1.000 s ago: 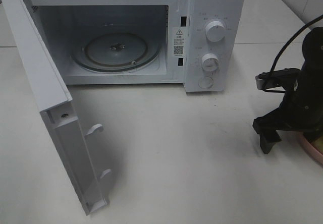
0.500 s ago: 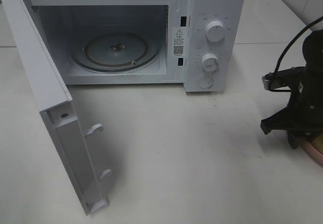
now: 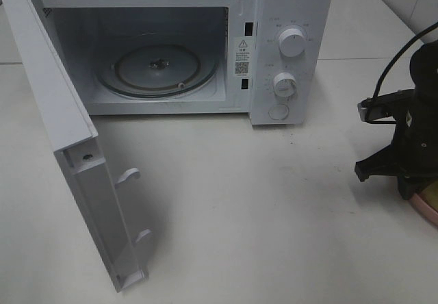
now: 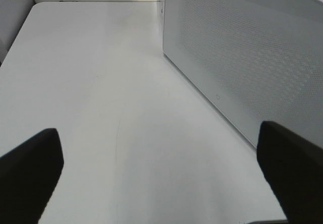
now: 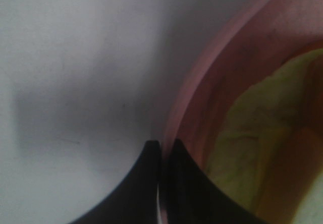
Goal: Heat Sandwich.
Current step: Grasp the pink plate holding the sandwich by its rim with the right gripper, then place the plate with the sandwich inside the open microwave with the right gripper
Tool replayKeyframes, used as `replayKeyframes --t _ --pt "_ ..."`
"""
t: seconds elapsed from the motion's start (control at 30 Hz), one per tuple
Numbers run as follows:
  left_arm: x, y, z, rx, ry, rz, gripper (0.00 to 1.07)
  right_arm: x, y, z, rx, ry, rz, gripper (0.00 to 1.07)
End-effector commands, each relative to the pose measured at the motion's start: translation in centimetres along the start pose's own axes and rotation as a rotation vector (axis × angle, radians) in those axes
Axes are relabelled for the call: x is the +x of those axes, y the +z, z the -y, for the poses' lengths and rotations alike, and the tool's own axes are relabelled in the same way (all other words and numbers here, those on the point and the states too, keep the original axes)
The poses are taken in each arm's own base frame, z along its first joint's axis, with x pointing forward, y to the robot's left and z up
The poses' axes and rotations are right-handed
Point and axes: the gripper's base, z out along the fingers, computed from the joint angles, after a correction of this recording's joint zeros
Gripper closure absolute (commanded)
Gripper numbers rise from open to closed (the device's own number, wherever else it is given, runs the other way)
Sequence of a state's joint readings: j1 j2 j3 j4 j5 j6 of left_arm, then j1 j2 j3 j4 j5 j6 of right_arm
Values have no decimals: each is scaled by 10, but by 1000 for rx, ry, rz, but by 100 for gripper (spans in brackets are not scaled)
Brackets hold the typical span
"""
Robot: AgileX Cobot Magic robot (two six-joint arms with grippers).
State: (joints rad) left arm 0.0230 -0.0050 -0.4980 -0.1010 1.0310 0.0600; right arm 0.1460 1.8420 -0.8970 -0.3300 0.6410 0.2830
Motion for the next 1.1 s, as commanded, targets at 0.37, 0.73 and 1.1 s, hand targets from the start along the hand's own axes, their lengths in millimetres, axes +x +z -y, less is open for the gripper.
replayKeyframes --t 0.37,0.73,1.1 --pt "2 -3 1 9 5 25 5 4 -5 -6 116 -44 -44 107" --pt "2 -3 1 9 5 25 5 11 -24 -10 186 -82 -45 107" --pt "2 -3 1 9 5 25 5 25 -61 -28 235 -168 -13 107"
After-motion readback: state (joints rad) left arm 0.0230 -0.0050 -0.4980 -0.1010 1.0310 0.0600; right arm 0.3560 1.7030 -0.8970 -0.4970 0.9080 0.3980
